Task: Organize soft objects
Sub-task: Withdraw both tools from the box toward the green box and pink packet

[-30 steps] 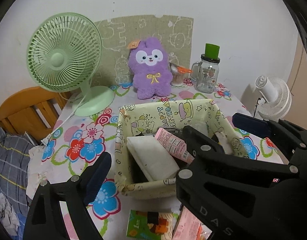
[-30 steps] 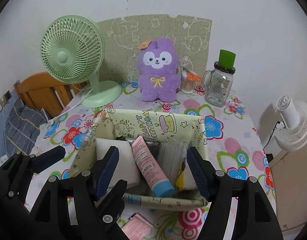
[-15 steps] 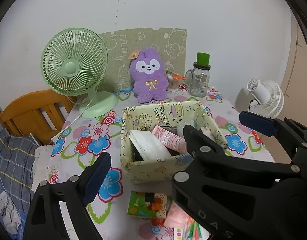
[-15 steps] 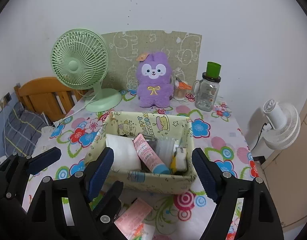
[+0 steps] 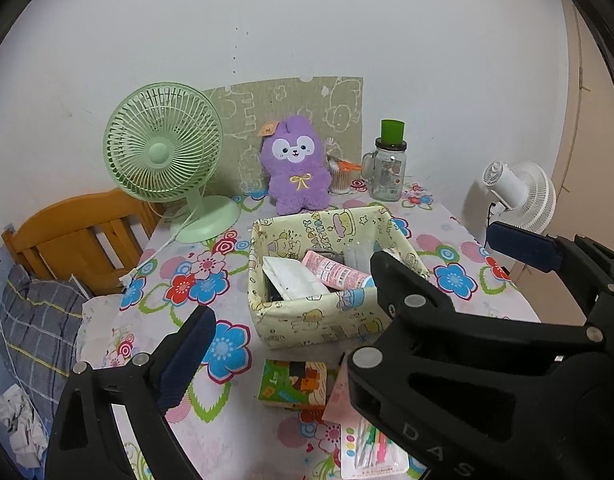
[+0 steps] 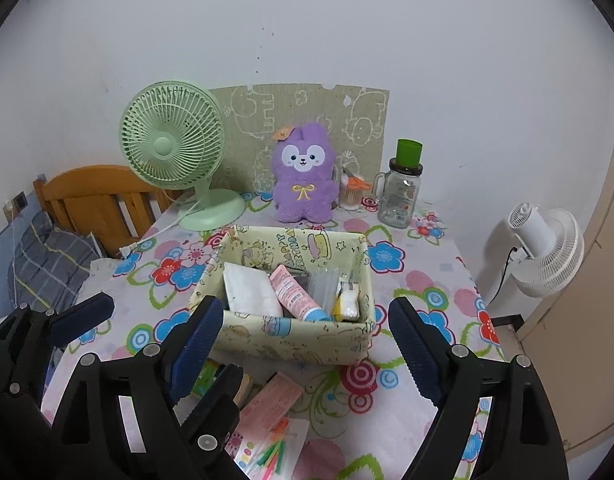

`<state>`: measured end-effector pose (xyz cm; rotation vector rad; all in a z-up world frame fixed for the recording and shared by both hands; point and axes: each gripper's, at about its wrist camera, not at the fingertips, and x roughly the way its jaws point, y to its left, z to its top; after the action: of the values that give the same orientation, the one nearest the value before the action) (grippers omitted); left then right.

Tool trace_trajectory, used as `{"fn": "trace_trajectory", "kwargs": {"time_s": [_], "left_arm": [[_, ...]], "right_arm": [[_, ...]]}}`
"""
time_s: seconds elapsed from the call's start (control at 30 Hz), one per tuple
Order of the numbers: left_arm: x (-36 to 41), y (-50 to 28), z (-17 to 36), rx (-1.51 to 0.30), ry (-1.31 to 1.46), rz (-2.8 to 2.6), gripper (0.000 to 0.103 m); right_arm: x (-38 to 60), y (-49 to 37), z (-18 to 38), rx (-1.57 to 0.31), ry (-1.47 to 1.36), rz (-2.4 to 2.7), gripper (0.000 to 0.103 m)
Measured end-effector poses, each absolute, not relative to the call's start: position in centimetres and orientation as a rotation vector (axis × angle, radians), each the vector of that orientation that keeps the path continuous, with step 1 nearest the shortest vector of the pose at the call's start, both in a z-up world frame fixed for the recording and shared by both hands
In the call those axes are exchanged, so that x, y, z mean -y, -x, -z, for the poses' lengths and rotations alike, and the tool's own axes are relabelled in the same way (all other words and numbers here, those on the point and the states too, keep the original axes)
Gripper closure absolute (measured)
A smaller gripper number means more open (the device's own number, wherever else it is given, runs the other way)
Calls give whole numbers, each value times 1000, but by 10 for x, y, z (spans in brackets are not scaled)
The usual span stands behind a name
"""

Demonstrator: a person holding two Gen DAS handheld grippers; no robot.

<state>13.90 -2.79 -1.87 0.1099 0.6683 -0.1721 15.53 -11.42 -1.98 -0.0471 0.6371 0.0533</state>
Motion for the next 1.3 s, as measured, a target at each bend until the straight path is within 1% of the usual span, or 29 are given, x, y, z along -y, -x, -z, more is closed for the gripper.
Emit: {"fn": "trace_trajectory", "kwargs": {"time_s": [0.6, 1.3], "left_arm": [[21, -98, 16, -653, -98, 154, 1], [10, -89, 47, -686, -75, 162, 0]], "right_arm": [[107, -110, 16, -622, 45, -56, 15], [99, -94, 43, -649, 57, -48, 13]]}}
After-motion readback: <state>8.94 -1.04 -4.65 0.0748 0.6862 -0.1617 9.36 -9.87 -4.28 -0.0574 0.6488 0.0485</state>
